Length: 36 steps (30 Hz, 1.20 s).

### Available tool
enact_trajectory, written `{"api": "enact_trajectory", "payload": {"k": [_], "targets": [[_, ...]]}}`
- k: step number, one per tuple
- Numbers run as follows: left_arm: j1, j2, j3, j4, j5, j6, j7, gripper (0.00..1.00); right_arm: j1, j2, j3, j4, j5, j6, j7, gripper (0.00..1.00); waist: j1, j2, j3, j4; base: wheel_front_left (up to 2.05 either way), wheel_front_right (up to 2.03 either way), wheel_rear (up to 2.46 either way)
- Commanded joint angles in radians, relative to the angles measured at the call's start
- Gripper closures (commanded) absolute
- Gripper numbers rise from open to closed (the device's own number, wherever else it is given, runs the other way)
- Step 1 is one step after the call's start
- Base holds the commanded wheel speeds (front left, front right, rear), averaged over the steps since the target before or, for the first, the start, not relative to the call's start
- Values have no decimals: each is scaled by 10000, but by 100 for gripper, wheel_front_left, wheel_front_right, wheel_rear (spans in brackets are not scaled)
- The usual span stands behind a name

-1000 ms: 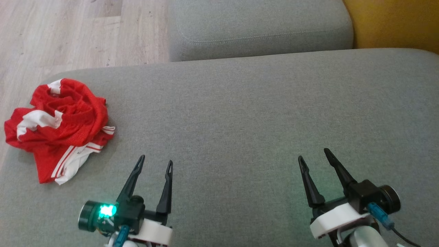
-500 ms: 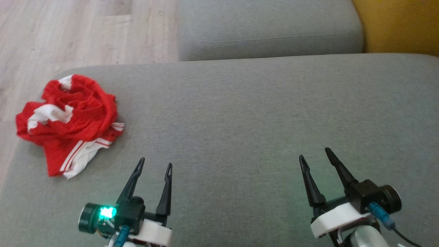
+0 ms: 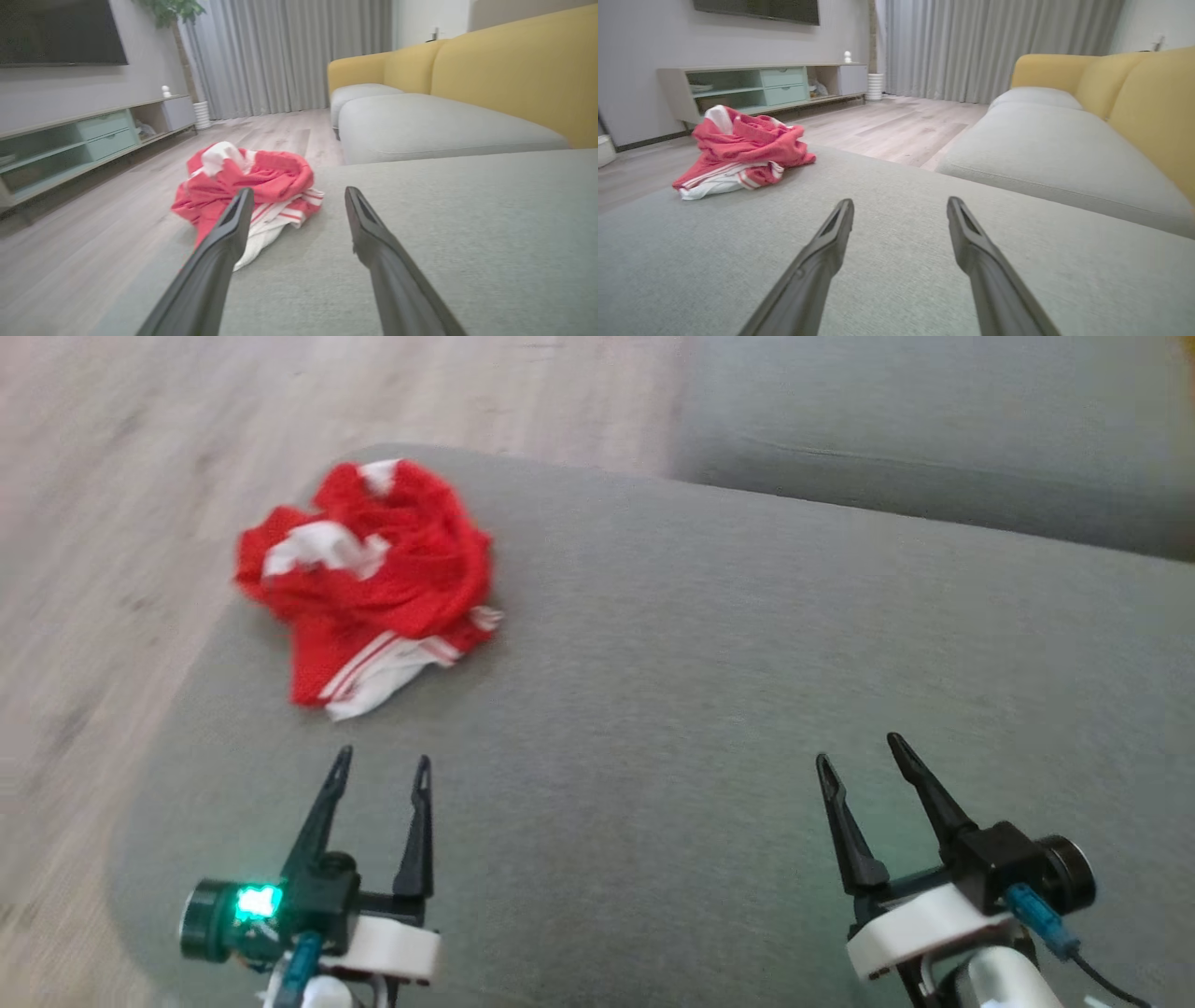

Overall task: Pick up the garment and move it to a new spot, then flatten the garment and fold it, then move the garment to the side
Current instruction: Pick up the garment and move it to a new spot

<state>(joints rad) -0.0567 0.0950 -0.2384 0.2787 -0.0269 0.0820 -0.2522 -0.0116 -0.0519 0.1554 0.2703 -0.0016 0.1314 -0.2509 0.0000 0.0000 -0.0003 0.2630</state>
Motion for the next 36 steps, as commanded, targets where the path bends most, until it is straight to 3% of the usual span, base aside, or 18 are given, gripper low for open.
{"api": "enact_trajectory", "payload": {"k": [1, 6, 12, 18, 24, 27, 31, 36], "targets": [[-457, 102, 453, -370, -40, 78, -95, 0, -497, 16, 206, -331, -57, -7, -109, 0, 0, 0, 106, 957, 0, 0, 0], [-377, 126, 812, -541, -98, 162, -95, 0, -581, 16, 174, -308, -36, -7, -109, 0, 0, 0, 170, 1931, 0, 0, 0], [-293, 136, 1335, -936, -91, 367, -95, 0, -654, 16, 56, -407, -90, -7, -109, 0, 0, 0, 370, 2559, 0, 0, 0], [-897, 167, 1856, -1727, -34, 586, -95, 0, -988, -60, -82, -722, -452, -7, -109, 0, 0, 0, 1366, 2601, 0, 0, 0], [-2591, 115, 2211, -2097, -175, 402, -95, 0, -1751, -857, -255, -1118, -814, -7, -109, 0, 0, 0, 3063, 2301, 0, 0, 0], [-3756, 107, 2244, -1594, -318, 23, -95, 0, -2157, -1344, -328, -1359, -957, -7, -109, 0, 0, 0, 3820, 2097, 0, 0, 0], [-5339, 94, 2152, 120, -502, -514, -95, 0, -2490, -1858, -423, -1561, -1106, -7, -109, 0, 0, 0, 4434, 1811, 0, 0, 0], [-6991, 30, 2337, 2787, -818, -534, -95, 0, -2786, -2213, -473, -1783, -1221, -7, -109, 0, 0, 0, 4931, 1261, 0, 0, 0]]}}
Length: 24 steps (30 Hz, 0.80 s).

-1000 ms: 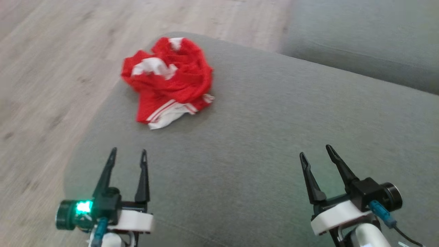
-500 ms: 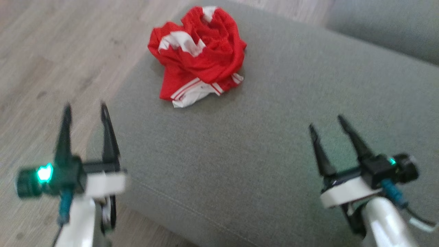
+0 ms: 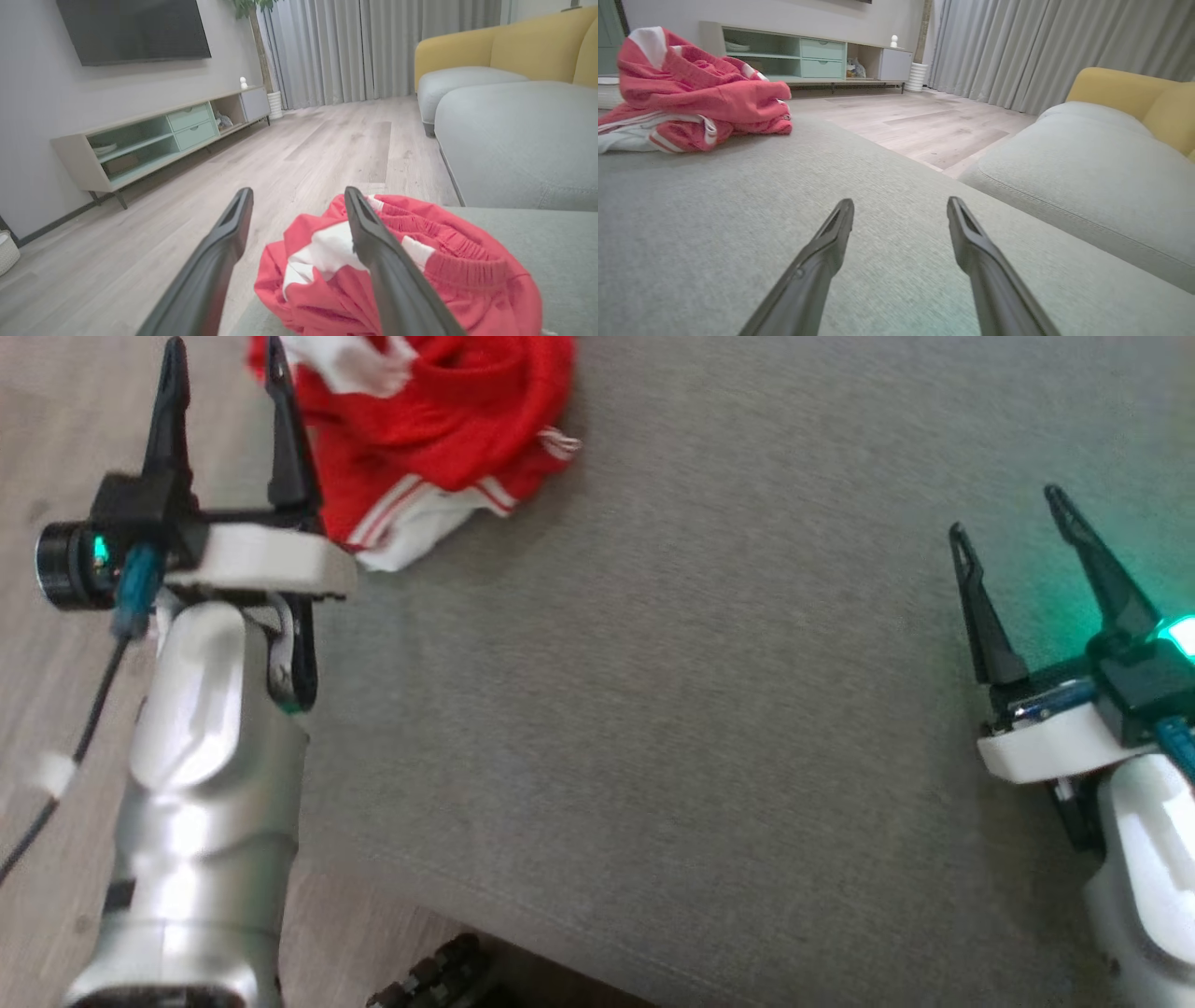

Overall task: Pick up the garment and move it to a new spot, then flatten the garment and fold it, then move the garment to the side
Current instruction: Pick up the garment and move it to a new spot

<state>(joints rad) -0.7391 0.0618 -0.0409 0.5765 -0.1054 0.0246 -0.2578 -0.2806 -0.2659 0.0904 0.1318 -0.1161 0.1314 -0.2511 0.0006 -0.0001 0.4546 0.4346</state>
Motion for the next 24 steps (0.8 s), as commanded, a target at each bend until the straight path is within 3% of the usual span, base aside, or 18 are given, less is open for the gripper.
{"api": "enact_trajectory", "payload": {"k": [1, 5, 15, 17, 24], "targets": [[-414, 350, 455, 270, -144, 66, -40, 0, -106, -100, 161, -435, -92, -7, -107, 0, -6, 1, 450, -567, 0, 0, 0], [-1045, 432, 833, 1602, -358, 473, -39, 0, -76, -179, 75, -630, -179, -7, -107, 0, -6, 1, 782, -923, 0, 0, 0], [-1737, 319, 900, 2506, -708, -345, -39, 0, 38, -174, -223, -951, -351, -7, -107, 0, -6, 1, 1414, -1066, 0, 0, 0], [-1825, 319, 893, 2543, -676, -418, -39, 100, -33, -104, -194, -945, -299, -7, -107, 0, -6, 1, 1400, -1080, 0, 0, 0], [-1854, 533, 799, 1709, -297, -558, -39, 100, -175, 207, -54, -801, -194, -7, -107, 0, -6, 1, 954, -1279, 0, 0, 0]]}}
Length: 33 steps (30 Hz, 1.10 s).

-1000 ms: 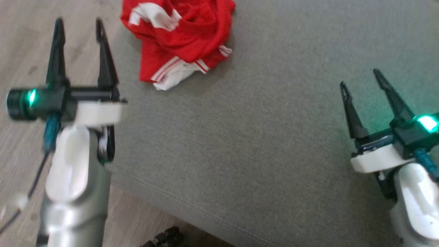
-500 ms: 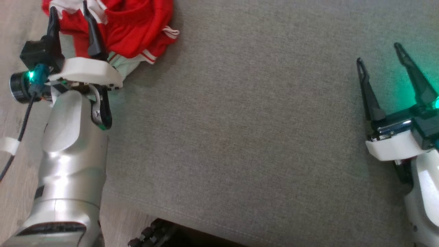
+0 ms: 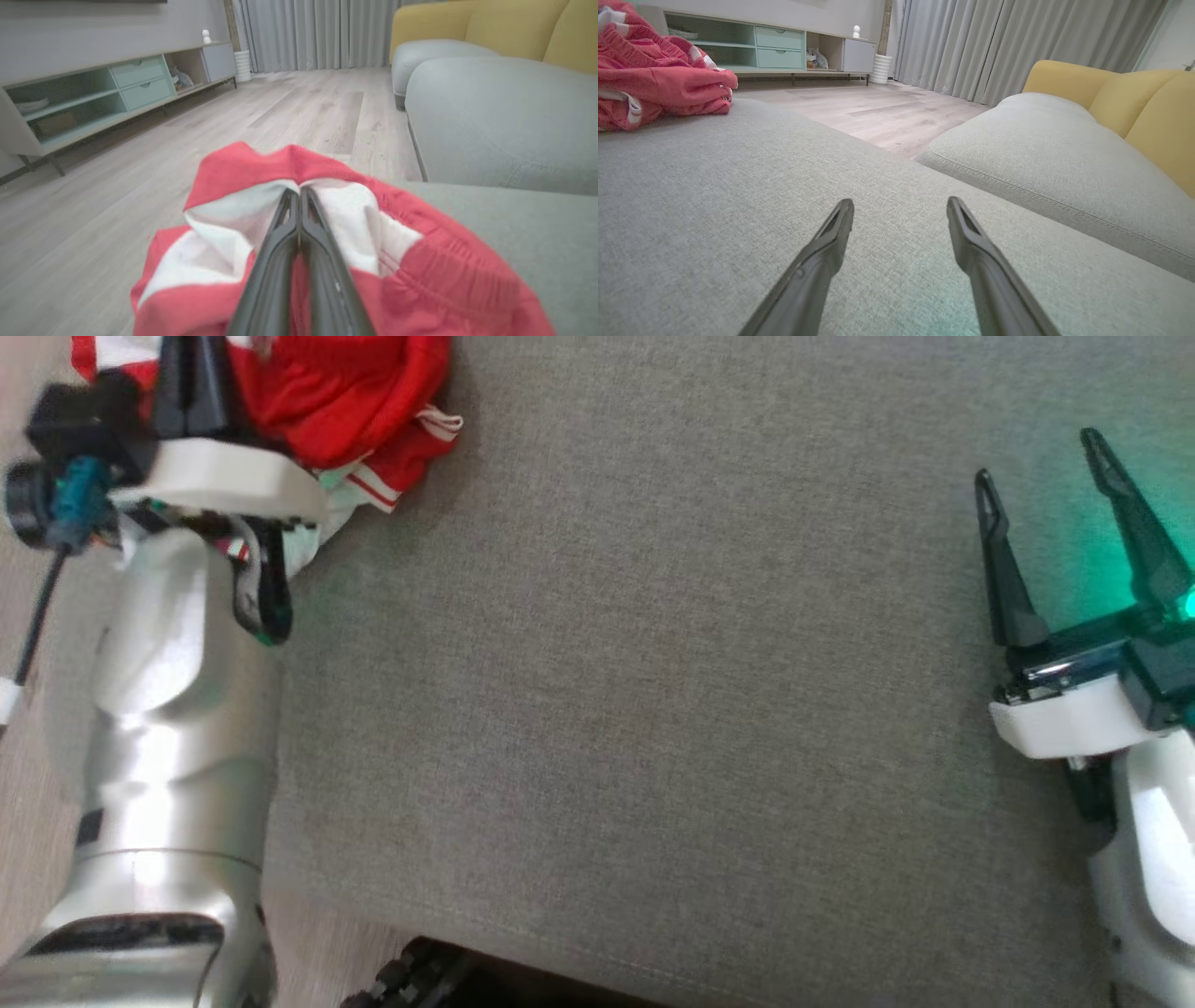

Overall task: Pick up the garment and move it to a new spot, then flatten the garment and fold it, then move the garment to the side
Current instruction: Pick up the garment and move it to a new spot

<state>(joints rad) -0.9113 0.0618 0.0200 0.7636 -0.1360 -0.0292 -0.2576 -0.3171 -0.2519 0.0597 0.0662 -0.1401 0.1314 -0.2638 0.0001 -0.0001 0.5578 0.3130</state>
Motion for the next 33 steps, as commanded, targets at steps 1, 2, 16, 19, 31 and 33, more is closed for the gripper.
{"api": "enact_trajectory", "payload": {"k": [1, 2, 16, 19, 31, 33], "targets": [[-128, 589, 169, -419, 91, -43, -41, 100, 180, 153, 269, -118, 82, -7, 20, 0, -1, 1, -198, -126, 0, 0, 0], [-123, 655, 139, -689, 176, -76, -41, 100, 169, 242, 305, -86, 114, -7, 20, 0, -1, 1, -324, -208, 0, 0, 0], [-493, 1432, -1224, -3709, 500, -925, 274, 100, 376, 1900, 733, 169, 861, -7, 20, 0, -1, 1, -2861, -3022, 0, 0, 0], [-633, 1419, -1841, -4436, 130, -988, 766, 100, 613, 1999, 660, 177, 1132, -7, 20, 0, -1, 1, -3375, -3881, 0, 0, 0], [-677, 1488, -3563, -6542, -2401, -1012, 2602, 100, 1081, 2014, 1139, -258, 2456, -7, 20, 0, -1, 1, -3760, -6252, 0, 0, 0], [-380, 1662, -3669, -6468, -2735, -1012, 2804, 100, 1072, 2015, 1164, -383, 2554, -7, 20, 0, -1, 1, -3486, -6413, 0, 0, 0]]}}
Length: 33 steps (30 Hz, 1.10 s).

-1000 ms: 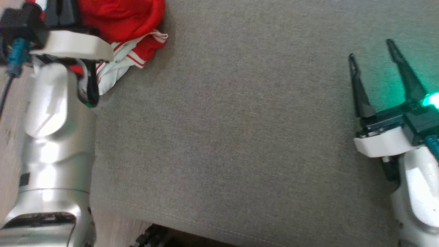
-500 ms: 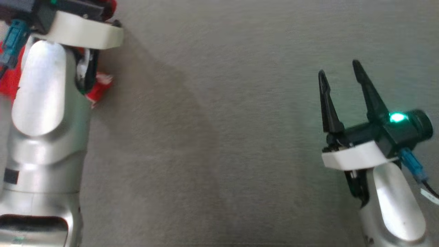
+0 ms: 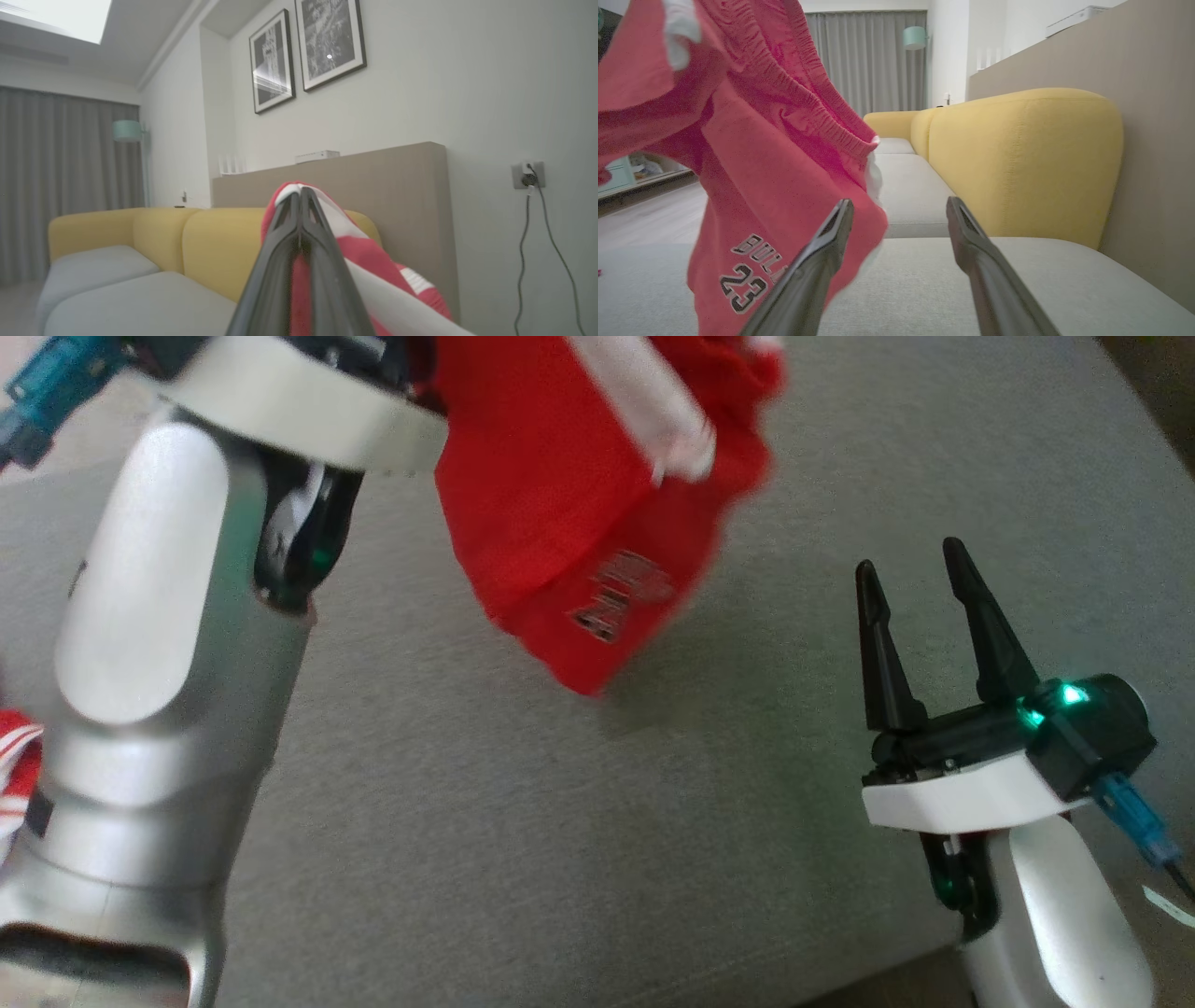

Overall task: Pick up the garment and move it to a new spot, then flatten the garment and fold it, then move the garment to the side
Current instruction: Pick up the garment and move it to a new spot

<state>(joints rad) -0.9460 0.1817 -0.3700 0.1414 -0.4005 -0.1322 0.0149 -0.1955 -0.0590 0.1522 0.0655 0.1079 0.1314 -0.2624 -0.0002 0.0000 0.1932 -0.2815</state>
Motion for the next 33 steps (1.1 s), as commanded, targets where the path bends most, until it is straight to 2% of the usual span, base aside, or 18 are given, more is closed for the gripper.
{"api": "enact_trajectory", "payload": {"k": [1, 5, 8, 9, 10, 12, 15, 17, 19, 21, 26, 33], "targets": [[179, 576, 185, -148, -245, 17, 151, 100, -149, 86, 255, -412, 113, -7, 6, 0, 2, 0, 297, -523, 0, 0, 0], [1190, 1184, -252, 629, -510, 17, 169, 100, -216, 86, 186, -498, 201, -7, 6, 0, 2, 0, 896, -583, 0, 0, 0], [1923, 1458, -426, 1689, -501, 17, -346, 100, -282, 86, 156, -452, 216, -7, 6, 0, 2, 0, 1230, -501, 0, 0, 0], [2151, 1413, -369, 2136, -568, 68, -588, 89, -282, 86, 171, -398, 201, -7, 6, 0, 2, 0, 1290, -455, 0, 0, 0], [2151, 1413, -369, 2136, -568, 68, -588, 89, -282, 86, 171, -398, 201, -7, 6, 0, 2, 0, 1290, -455, 0, 0, 0], [2534, 1268, -273, 3009, -606, 269, -1122, 0, -244, 86, 219, -216, 227, -7, 6, 0, 2, 0, 1316, -347, 0, 0, 0], [3107, 923, -214, 3981, -607, 506, -2129, 0, -144, 87, 261, 104, 224, -7, 6, 0, 2, 0, 1156, -84, 0, 0, 0], [3738, 515, 68, 4354, -390, 1164, -2700, 0, 45, 87, 146, 415, 130, -7, 6, 0, 2, 0, 748, 329, 0, 0, 0], [4282, 202, 598, 3818, -114, 1710, -2753, 0, 206, 87, 62, 618, -7, -7, 6, 0, 2, 0, 414, 621, 0, 0, 0], [5156, -145, 1120, 2863, 353, 2002, -2759, 0, 393, 87, -4, 775, -170, -7, 6, 0, 2, 0, 31, 901, 0, 0, 0], [7476, -871, 1831, 1247, 1569, 2202, -2763, 0, 1091, 87, -245, 1102, -481, -7, 6, 0, 2, 0, -1120, 1591, 0, 0, 0], [9658, -1259, 2253, -15, 2353, 2420, -2765, 0, 2003, 87, -54, 999, -597, -7, 6, 0, 2, 0, -2138, 2022, 0, 0, 0]]}}
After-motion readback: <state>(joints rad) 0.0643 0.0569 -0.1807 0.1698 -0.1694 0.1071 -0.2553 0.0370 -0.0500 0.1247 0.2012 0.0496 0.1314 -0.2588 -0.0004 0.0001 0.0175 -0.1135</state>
